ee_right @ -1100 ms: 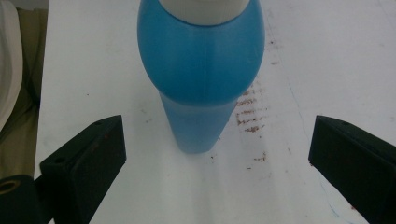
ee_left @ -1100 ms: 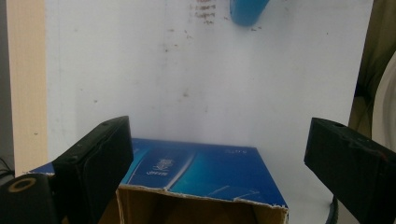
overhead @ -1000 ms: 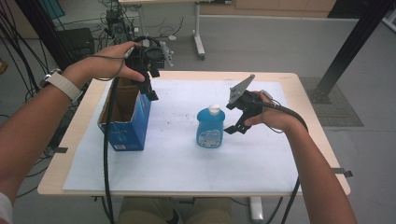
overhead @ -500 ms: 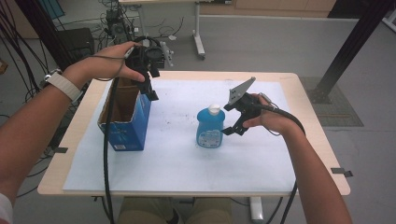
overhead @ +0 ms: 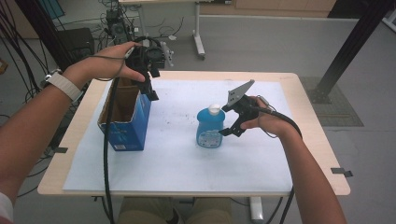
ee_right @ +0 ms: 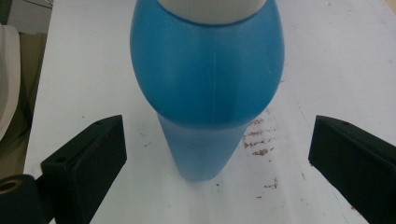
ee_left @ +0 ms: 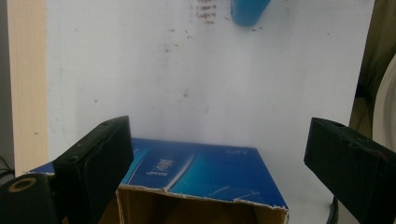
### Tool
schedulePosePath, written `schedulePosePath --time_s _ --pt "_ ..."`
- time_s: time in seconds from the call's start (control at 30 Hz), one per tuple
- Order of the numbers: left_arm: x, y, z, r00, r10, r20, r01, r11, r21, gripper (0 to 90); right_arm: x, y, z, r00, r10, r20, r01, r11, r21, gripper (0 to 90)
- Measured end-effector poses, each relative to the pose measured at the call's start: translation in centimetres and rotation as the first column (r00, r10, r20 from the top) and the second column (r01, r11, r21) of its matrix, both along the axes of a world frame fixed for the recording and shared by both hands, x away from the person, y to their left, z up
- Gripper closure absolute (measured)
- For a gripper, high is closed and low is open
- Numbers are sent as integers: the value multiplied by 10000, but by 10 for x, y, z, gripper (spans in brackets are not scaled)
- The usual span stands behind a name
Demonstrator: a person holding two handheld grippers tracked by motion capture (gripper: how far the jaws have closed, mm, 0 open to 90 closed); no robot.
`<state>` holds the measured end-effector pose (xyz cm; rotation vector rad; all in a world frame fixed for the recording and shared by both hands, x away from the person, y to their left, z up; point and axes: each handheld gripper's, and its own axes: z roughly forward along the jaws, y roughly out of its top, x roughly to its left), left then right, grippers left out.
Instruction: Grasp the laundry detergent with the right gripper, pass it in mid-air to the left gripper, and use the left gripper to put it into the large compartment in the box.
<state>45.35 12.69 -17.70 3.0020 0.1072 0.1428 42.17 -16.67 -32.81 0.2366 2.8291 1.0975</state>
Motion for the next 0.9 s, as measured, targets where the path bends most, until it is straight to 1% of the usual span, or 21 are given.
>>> schedulePosePath --time_s 0.13,0.5,0.9 --pt "0 0 0 10000 -14 -2 14 10000 0 86 1 1 -3 10000 -52 -25 52 10000 45 42" --pt "0 0 0 10000 6 5 -6 10000 17 86 0 6 -9 10000 48 -55 -46 9996 263 49" --pt "0 0 0 10000 15 6 -15 10000 -7 86 -1 6 -10 10000 28 -89 -25 9994 354 53"
